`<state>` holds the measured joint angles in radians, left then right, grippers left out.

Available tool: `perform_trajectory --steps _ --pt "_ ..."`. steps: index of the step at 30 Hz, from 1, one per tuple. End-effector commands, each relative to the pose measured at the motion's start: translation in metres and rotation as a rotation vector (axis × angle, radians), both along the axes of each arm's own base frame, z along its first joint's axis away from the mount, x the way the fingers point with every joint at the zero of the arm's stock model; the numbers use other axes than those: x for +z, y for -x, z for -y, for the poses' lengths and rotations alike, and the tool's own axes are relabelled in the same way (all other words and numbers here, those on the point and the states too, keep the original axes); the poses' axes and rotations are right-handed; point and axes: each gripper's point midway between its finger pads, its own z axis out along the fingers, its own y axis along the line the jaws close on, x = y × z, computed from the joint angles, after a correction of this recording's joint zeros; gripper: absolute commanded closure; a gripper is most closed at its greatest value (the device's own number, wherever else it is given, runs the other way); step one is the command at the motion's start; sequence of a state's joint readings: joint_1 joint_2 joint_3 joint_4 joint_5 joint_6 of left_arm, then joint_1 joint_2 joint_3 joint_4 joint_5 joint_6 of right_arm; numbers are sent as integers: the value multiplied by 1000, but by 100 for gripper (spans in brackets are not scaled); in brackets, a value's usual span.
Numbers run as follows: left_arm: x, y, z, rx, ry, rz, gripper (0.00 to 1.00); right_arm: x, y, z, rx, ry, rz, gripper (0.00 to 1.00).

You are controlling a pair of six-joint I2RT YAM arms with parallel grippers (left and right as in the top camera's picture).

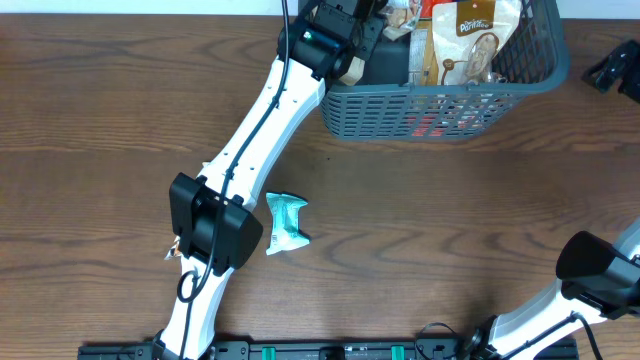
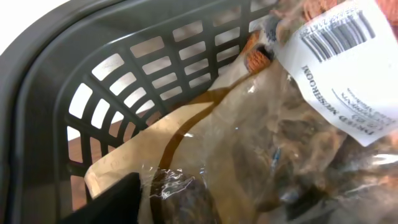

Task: Pack container
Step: 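Carry the mushroom package into the grey basket and release it, then swing the left gripper back over the remaining beige package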

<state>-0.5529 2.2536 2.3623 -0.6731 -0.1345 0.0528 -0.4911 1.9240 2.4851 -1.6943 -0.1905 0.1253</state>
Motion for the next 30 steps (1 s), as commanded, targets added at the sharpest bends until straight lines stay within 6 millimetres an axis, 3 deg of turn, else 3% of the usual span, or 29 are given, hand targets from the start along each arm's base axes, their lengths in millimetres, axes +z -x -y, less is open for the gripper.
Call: perform_trajectory --steps 1,11,14,17,21,24,27,30 --pt "8 0 -3 12 8 14 32 -1 -1 -4 16 -7 -2 1" --pt "34 12 5 -15 26 55 23 -1 -2 -4 16 -5 0 1" --pt "50 23 14 -67 1 94 19 -1 -2 -4 16 -5 0 1" --pt "74 36 24 -113 -4 146 6 -1 -2 -4 16 -5 0 1" --pt "101 49 28 -133 22 195 5 -1 -1 -4 17 -5 0 1" --pt "119 55 19 -115 26 219 5 -1 -1 -4 20 -3 -1 1" --pt "143 63 -12 -8 -18 262 4 -1 -1 -4 24 -2 -2 1" --pt "168 85 -48 78 -69 276 1 -1 -1 -4 26 -1 -3 1"
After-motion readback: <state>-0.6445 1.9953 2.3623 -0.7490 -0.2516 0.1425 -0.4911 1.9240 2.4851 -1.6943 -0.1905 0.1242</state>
